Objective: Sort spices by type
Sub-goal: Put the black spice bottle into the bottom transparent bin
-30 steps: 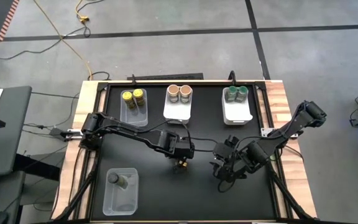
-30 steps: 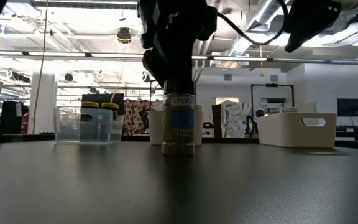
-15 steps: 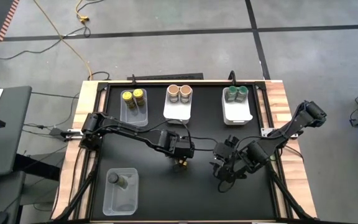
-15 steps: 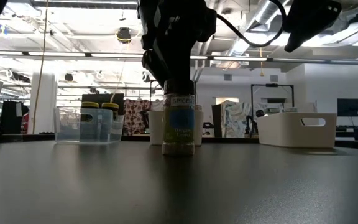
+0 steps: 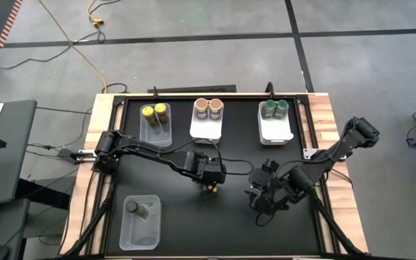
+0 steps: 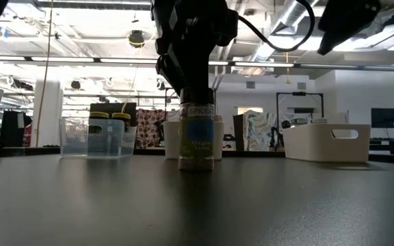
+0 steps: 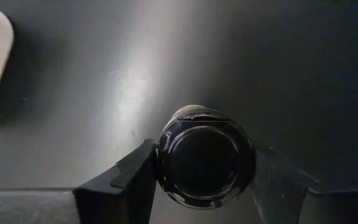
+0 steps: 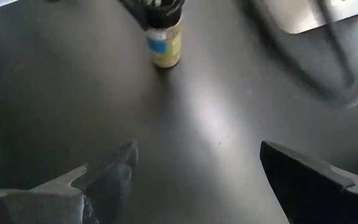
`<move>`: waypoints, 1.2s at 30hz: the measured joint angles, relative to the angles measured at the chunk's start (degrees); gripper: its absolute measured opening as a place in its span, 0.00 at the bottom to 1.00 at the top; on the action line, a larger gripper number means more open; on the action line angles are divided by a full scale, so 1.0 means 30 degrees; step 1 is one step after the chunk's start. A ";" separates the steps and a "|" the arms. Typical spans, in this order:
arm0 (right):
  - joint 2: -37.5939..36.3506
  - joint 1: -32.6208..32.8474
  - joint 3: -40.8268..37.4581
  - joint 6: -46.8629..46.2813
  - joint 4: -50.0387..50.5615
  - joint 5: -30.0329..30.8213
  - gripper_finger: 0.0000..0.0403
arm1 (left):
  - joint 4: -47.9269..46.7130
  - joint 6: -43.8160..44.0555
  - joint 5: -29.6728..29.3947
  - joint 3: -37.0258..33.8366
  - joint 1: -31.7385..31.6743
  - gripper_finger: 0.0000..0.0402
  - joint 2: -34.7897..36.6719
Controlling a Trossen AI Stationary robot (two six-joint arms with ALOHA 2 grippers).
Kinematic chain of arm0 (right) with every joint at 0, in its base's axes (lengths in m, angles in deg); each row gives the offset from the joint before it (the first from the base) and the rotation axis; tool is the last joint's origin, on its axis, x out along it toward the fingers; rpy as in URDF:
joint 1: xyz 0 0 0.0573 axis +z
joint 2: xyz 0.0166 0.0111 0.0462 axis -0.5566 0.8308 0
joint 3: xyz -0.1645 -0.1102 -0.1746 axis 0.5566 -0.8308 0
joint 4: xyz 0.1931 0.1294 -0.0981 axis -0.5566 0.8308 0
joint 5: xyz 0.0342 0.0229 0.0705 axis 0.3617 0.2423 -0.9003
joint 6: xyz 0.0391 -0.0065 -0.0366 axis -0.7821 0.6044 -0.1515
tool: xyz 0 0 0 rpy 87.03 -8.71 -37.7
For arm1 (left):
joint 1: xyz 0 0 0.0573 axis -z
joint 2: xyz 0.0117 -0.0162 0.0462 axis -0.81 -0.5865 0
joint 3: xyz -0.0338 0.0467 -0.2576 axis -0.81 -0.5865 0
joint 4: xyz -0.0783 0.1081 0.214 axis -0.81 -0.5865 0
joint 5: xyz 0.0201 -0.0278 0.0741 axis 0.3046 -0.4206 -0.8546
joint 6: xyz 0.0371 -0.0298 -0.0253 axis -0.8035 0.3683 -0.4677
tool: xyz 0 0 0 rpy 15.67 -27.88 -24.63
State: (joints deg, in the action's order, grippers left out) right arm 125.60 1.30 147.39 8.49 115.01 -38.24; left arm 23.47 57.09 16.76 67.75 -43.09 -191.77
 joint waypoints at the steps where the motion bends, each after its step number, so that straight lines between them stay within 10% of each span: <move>1: 0.0000 0.0176 0.0000 -0.0098 0.0012 -0.0007 0.90 | -0.0153 0.0003 -0.0002 0.0200 0.0000 0.52 0.0019; 14: 0.0159 0.2102 -0.0006 -0.0460 0.0076 -0.0013 0.90 | -0.6085 0.1846 -0.1298 0.4510 0.2426 0.53 0.2306; 36: 0.0160 0.0298 -0.0015 0.0513 -0.6610 -0.0029 0.90 | -1.1561 0.7284 -0.4128 0.1905 1.1989 0.53 0.6562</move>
State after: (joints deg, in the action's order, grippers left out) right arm 126.08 2.20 147.35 10.03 95.17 -38.32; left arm -11.22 78.94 4.37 73.47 -7.12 -172.08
